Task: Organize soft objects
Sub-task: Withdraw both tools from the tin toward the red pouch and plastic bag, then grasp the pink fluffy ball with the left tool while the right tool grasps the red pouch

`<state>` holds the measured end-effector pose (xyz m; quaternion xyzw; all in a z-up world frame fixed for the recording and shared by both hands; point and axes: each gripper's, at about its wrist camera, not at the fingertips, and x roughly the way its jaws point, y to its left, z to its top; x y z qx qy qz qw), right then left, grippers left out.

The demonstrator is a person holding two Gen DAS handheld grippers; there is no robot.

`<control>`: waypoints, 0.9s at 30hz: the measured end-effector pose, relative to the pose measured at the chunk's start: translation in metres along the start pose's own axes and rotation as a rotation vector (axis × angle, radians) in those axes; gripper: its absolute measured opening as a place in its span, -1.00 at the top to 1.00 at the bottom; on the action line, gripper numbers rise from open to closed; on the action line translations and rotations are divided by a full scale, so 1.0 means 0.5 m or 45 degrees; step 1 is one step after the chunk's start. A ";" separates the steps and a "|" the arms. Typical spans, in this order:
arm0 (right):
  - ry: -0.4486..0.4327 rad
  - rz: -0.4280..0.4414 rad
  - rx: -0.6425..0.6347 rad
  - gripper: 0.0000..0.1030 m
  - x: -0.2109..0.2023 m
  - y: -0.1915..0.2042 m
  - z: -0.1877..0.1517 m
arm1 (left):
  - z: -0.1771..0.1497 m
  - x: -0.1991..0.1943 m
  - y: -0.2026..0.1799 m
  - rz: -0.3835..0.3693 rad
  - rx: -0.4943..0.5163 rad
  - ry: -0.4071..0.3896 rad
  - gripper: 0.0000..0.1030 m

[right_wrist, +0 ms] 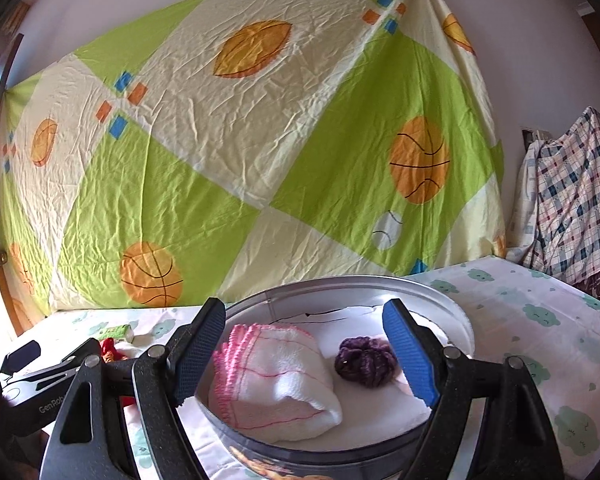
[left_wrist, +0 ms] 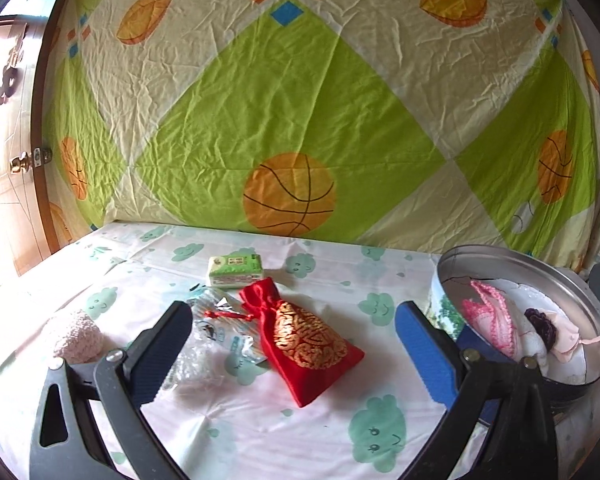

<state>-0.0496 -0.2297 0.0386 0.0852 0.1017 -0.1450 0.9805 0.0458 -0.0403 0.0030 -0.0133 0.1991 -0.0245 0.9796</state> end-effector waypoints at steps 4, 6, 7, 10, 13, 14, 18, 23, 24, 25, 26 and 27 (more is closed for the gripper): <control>0.051 0.067 -0.021 -0.60 0.010 0.048 -0.010 | 0.003 0.012 0.049 0.036 -0.034 0.017 -0.99; 0.079 0.094 -0.036 -0.60 0.018 0.072 -0.015 | 0.005 0.018 0.075 0.051 -0.061 0.029 -0.99; 0.093 0.105 -0.044 -0.60 0.022 0.084 -0.018 | 0.007 0.022 0.087 0.056 -0.076 0.034 -0.99; 0.135 0.147 -0.068 -0.45 0.033 0.117 -0.025 | 0.008 0.031 0.122 0.072 -0.110 0.053 -0.99; 0.175 0.184 -0.112 -0.33 0.044 0.151 -0.033 | 0.011 0.039 0.153 0.101 -0.115 0.064 -0.99; 0.190 0.200 -0.125 -0.31 0.049 0.162 -0.035 | 0.013 0.041 0.164 0.113 -0.114 0.066 -0.99; 0.253 0.266 -0.149 -0.25 0.072 0.202 -0.043 | 0.017 0.049 0.214 0.158 -0.126 0.081 -0.99; 0.380 0.371 -0.170 -0.24 0.115 0.261 -0.058 | 0.023 0.063 0.290 0.224 -0.193 0.119 -0.99; 0.406 0.387 -0.168 -0.24 0.123 0.271 -0.061 | 0.022 0.065 0.306 0.234 -0.216 0.134 -0.99; 0.438 0.408 -0.165 -0.24 0.135 0.281 -0.064 | 0.020 0.068 0.321 0.240 -0.245 0.153 -0.99; 0.474 0.426 -0.165 -0.24 0.146 0.291 -0.069 | 0.017 0.071 0.336 0.245 -0.282 0.173 -0.99; 0.506 0.439 -0.165 -0.24 0.156 0.301 -0.073 | 0.014 0.074 0.349 0.257 -0.318 0.192 -0.99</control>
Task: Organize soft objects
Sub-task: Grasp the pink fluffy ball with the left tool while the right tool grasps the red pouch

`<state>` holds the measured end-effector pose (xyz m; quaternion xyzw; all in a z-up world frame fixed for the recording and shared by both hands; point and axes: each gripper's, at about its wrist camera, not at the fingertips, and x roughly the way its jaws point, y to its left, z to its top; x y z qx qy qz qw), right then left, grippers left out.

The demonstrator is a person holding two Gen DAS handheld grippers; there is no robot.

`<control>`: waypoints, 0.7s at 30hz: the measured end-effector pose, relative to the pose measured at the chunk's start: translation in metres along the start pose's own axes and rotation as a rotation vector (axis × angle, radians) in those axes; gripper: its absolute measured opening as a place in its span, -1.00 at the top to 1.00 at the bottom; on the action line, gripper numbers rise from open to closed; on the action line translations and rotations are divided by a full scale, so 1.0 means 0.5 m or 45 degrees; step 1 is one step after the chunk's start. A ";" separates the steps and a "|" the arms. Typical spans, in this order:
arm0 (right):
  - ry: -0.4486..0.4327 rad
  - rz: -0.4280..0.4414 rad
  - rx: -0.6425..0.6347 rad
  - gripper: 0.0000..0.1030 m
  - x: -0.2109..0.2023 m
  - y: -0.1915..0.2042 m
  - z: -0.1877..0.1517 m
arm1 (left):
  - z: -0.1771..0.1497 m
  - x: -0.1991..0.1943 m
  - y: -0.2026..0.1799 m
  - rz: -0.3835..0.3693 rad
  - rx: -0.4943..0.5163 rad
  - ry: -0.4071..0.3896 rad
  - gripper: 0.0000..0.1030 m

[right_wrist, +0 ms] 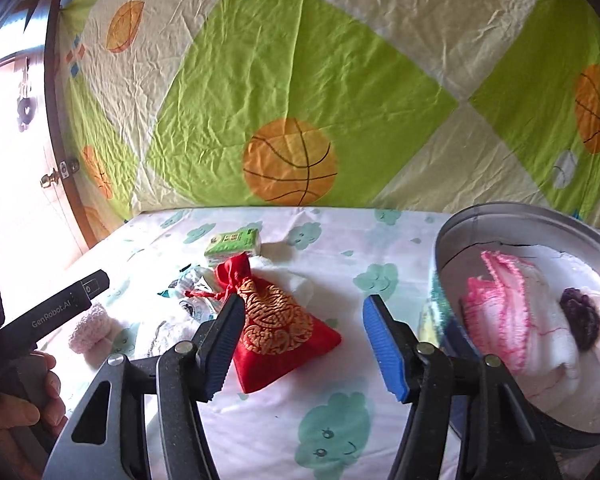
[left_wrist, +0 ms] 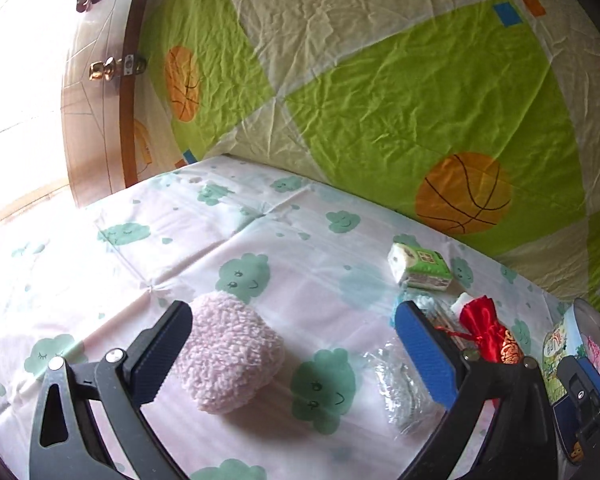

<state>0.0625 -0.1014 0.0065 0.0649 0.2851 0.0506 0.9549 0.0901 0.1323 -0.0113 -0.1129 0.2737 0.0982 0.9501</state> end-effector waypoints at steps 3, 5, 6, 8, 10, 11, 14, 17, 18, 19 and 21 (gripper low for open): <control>0.090 0.052 0.012 -0.24 0.042 0.013 0.005 | 0.003 0.016 0.026 0.072 -0.045 0.048 -0.99; 0.146 0.078 0.024 -0.24 0.070 0.019 0.009 | 0.004 0.021 0.039 0.111 -0.073 0.062 -0.99; 0.172 0.086 0.027 -0.24 0.084 0.021 0.010 | 0.003 0.024 0.043 0.120 -0.080 0.071 -0.99; 0.227 0.097 0.035 -0.24 0.110 0.023 0.012 | 0.005 0.030 0.051 0.141 -0.086 0.089 -0.99; 0.285 0.108 0.050 -0.24 0.135 0.021 0.013 | 0.005 0.033 0.058 0.151 -0.105 0.107 -0.99; 0.309 0.123 0.060 -0.24 0.144 0.020 0.012 | 0.005 0.035 0.063 0.157 -0.115 0.119 -0.99; 0.345 0.135 0.084 -0.24 0.156 0.015 0.009 | 0.004 0.043 0.073 0.171 -0.145 0.158 -0.99; 0.371 0.151 0.098 -0.24 0.165 0.012 0.007 | 0.001 0.054 0.079 0.179 -0.165 0.203 -0.99; 0.371 0.155 0.101 -0.22 0.165 0.012 0.006 | 0.000 0.057 0.080 0.178 -0.171 0.215 -0.99; 0.374 0.158 0.100 -0.12 0.164 0.011 0.005 | -0.001 0.061 0.082 0.174 -0.178 0.230 -0.99; 0.392 0.160 0.079 0.02 0.163 0.013 0.002 | -0.005 0.071 0.088 0.171 -0.199 0.269 -0.99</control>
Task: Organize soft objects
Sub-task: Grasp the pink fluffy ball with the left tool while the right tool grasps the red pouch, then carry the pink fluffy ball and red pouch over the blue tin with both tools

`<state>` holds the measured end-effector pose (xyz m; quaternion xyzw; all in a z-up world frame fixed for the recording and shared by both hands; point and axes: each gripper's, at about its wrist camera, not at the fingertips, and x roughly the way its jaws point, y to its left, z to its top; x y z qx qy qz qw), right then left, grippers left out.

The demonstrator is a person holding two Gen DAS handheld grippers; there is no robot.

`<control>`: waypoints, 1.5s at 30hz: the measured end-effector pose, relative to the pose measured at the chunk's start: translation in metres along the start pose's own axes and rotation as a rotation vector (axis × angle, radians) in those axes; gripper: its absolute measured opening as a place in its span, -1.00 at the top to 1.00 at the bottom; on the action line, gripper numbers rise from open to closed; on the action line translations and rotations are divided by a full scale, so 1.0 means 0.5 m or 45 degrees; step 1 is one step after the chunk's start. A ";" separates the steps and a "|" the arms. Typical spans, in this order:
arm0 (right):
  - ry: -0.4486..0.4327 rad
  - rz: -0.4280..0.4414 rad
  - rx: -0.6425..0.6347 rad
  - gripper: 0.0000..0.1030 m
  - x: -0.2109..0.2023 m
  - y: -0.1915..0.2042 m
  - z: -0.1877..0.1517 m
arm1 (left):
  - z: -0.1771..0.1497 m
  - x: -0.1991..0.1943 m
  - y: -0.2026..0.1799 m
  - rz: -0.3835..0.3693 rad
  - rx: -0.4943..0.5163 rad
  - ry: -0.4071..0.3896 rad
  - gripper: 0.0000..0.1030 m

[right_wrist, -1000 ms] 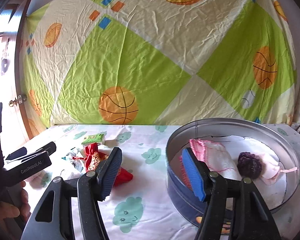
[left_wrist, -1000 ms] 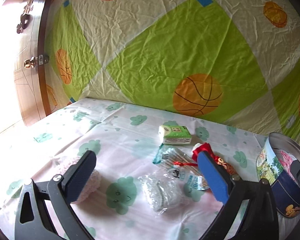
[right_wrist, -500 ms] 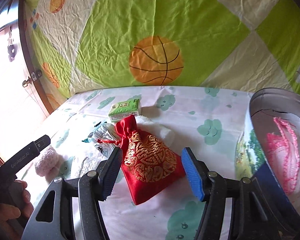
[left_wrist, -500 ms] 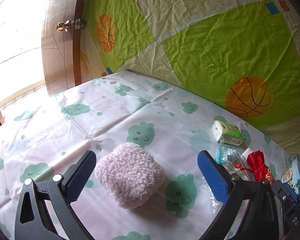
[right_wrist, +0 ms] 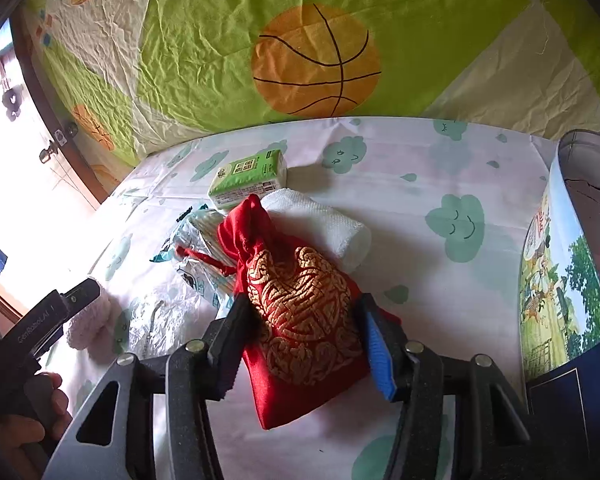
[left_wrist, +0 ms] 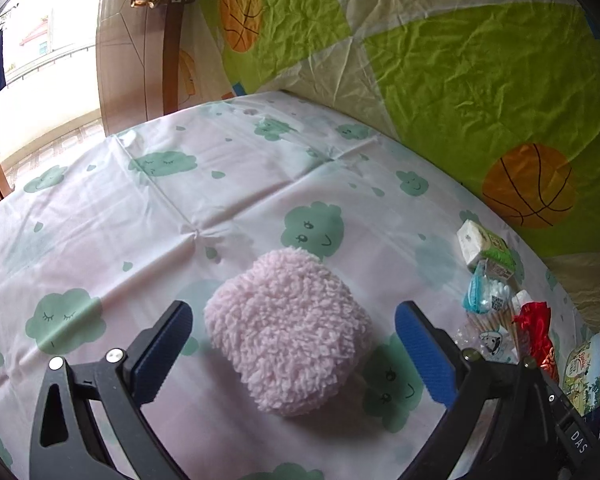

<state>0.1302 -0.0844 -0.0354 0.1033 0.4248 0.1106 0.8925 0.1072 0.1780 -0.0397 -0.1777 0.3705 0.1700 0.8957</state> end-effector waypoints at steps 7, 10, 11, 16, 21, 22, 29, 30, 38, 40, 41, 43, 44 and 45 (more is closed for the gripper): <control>-0.039 -0.024 -0.028 0.52 -0.022 0.007 -0.012 | -0.007 0.016 0.003 -0.045 -0.028 0.079 -0.49; -0.127 0.015 -0.016 0.54 -0.055 0.007 -0.019 | -0.007 0.009 0.008 -0.082 -0.044 0.061 -0.01; -0.163 0.020 -0.019 0.54 -0.069 0.010 -0.021 | -0.006 0.009 0.008 -0.101 -0.044 0.061 0.09; -0.333 0.011 -0.045 0.54 -0.134 0.030 -0.033 | -0.008 0.012 -0.005 -0.242 -0.024 0.089 0.38; -0.464 -0.042 -0.091 0.54 -0.181 0.051 -0.050 | -0.004 -0.017 -0.023 -0.392 0.002 0.018 0.38; -0.490 -0.050 -0.091 0.54 -0.191 0.052 -0.052 | -0.001 -0.027 -0.023 -0.417 0.003 -0.017 0.38; -0.591 -0.112 -0.099 0.54 -0.219 0.049 -0.059 | 0.009 -0.084 -0.029 -0.532 0.017 -0.208 0.38; -0.594 -0.113 -0.098 0.54 -0.220 0.048 -0.060 | 0.010 -0.090 -0.031 -0.536 0.024 -0.228 0.38; -0.616 -0.090 -0.100 0.54 -0.235 0.046 -0.072 | 0.002 -0.108 -0.046 -0.481 0.084 -0.317 0.38; -0.622 -0.099 -0.110 0.54 -0.237 0.048 -0.076 | -0.001 -0.112 -0.048 -0.479 0.087 -0.331 0.38; -0.625 -0.105 -0.115 0.54 -0.238 0.049 -0.078 | -0.001 -0.113 -0.048 -0.473 0.090 -0.339 0.38; -0.626 -0.109 -0.120 0.54 -0.238 0.050 -0.080 | -0.004 -0.115 -0.051 -0.449 0.103 -0.355 0.38; -0.625 -0.105 -0.119 0.54 -0.239 0.050 -0.080 | -0.006 -0.116 -0.053 -0.440 0.110 -0.358 0.38; -0.624 -0.103 -0.121 0.54 -0.239 0.051 -0.080 | -0.007 -0.116 -0.054 -0.436 0.116 -0.359 0.38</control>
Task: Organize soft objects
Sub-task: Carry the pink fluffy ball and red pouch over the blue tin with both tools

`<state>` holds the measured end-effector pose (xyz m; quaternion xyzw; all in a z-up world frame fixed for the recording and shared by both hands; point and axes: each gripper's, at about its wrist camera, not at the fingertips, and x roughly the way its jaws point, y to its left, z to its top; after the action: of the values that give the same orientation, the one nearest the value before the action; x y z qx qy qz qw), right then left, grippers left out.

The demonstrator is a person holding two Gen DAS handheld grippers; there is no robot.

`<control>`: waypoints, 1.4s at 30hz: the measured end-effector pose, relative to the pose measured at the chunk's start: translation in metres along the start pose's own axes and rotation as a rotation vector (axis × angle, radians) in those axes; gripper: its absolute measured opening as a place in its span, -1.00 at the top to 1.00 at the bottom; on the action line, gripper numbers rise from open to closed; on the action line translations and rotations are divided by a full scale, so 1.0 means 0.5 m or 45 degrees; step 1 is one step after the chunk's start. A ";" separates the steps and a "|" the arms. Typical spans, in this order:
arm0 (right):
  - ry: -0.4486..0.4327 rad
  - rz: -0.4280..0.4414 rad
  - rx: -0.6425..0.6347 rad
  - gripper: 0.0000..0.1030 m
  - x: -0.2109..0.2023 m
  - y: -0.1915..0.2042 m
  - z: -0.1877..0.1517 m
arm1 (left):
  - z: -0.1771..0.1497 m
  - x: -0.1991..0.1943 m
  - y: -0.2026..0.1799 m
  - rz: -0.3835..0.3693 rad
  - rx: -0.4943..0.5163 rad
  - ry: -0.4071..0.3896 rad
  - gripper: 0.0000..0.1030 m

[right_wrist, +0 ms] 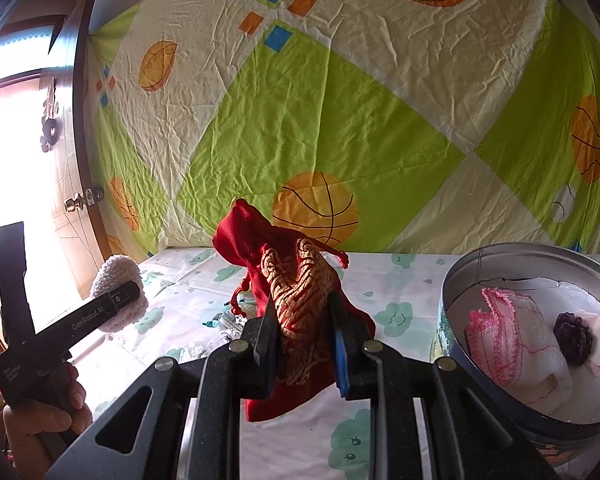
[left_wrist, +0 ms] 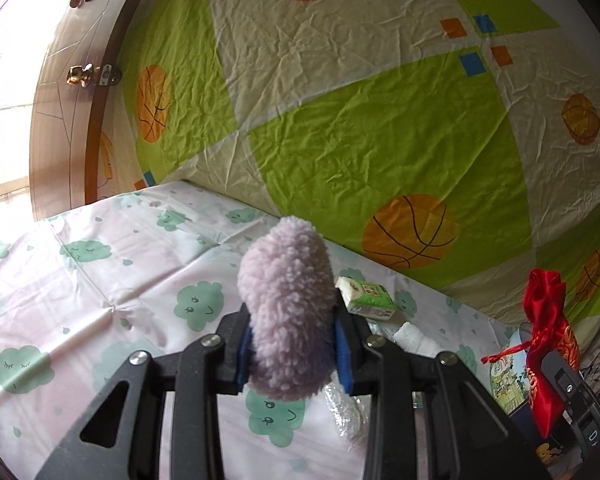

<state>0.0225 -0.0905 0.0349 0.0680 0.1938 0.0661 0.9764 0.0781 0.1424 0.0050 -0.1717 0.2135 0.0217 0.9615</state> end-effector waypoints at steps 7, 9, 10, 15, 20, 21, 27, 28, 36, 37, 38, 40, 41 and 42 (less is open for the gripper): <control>-0.010 0.009 -0.023 0.54 -0.008 0.009 -0.001 | -0.011 -0.004 -0.031 0.051 0.106 -0.032 0.38; -0.014 0.012 -0.027 0.54 -0.010 0.011 -0.001 | -0.012 -0.005 -0.037 0.061 0.130 -0.040 0.38; -0.016 0.012 -0.029 0.54 -0.012 0.012 -0.001 | -0.012 -0.005 -0.039 0.064 0.136 -0.042 0.38; -0.021 0.015 -0.040 0.54 -0.015 0.017 -0.003 | -0.013 -0.005 -0.040 0.077 0.144 -0.043 0.38; -0.027 0.015 -0.055 0.54 -0.017 0.021 -0.004 | -0.015 -0.004 -0.041 0.080 0.155 -0.042 0.38; -0.029 0.016 -0.056 0.54 -0.018 0.021 -0.004 | -0.016 -0.004 -0.042 0.080 0.158 -0.042 0.38; -0.022 0.017 -0.062 0.54 -0.017 0.020 -0.006 | -0.017 -0.005 -0.045 0.080 0.166 -0.043 0.38; -0.021 0.017 -0.064 0.54 -0.017 0.020 -0.006 | -0.017 -0.005 -0.045 0.080 0.165 -0.043 0.38; -0.021 0.015 -0.062 0.54 -0.020 0.019 -0.006 | -0.017 -0.007 -0.045 0.078 0.171 -0.050 0.38; -0.023 0.014 -0.061 0.54 -0.021 0.018 -0.005 | -0.016 -0.008 -0.046 0.081 0.173 -0.053 0.38; -0.024 0.013 -0.060 0.54 -0.021 0.017 -0.005 | -0.016 -0.010 -0.046 0.085 0.175 -0.058 0.38; -0.024 0.012 -0.053 0.54 -0.023 0.013 -0.006 | -0.018 -0.014 -0.048 0.097 0.178 -0.072 0.38; -0.024 0.012 -0.050 0.54 -0.024 0.012 -0.006 | -0.018 -0.017 -0.050 0.100 0.180 -0.077 0.38; -0.026 0.012 -0.047 0.54 -0.026 0.009 -0.006 | -0.020 -0.019 -0.052 0.100 0.181 -0.077 0.38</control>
<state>0.0092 -0.0880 0.0375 0.0516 0.1823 0.0736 0.9791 0.0687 0.1150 0.0089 -0.0937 0.1919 0.0492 0.9757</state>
